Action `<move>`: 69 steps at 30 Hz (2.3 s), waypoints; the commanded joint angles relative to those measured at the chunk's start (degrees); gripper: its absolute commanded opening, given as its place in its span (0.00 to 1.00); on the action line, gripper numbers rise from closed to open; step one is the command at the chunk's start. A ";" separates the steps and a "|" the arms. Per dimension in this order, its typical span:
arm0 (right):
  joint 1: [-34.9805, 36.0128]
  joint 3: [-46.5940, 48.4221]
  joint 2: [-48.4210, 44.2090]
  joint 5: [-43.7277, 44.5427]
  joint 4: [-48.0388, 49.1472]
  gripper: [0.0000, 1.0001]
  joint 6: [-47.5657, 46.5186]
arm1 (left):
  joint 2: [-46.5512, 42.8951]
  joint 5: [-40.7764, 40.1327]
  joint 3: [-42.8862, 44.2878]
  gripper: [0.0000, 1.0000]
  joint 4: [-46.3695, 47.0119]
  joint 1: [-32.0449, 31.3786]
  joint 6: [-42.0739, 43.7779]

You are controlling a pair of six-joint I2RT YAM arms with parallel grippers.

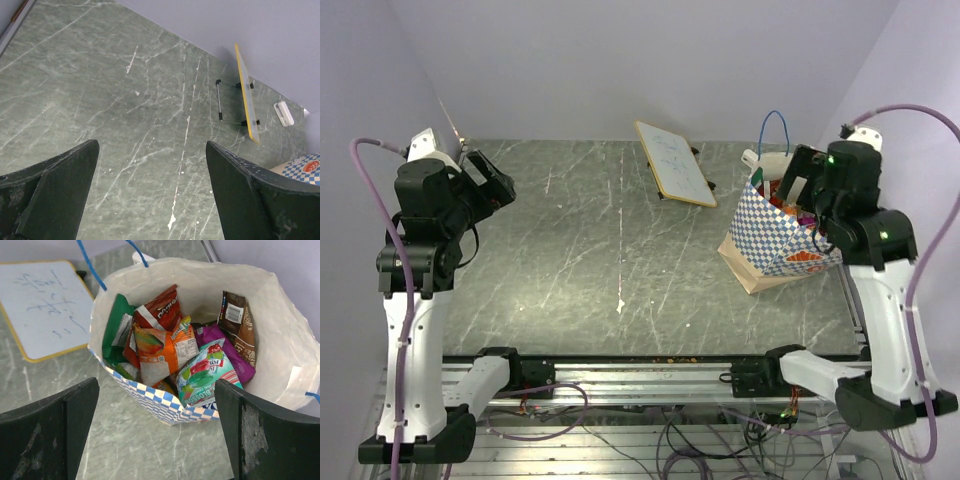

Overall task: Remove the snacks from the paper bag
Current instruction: Adjust the paper bag at the center of the board.

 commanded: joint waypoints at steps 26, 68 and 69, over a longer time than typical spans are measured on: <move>-6.46 11.35 34.37 -13.55 29.28 0.79 -2.56 | 7.18 8.43 -0.31 0.98 8.26 -0.53 -0.56; 9.61 -3.96 14.52 -60.50 6.67 0.00 -0.80 | 1.61 34.13 -2.91 0.93 3.70 -0.51 -13.05; 13.16 -3.73 14.94 -58.97 7.07 0.00 -0.27 | 2.59 33.73 -3.18 0.92 3.16 -0.54 -12.94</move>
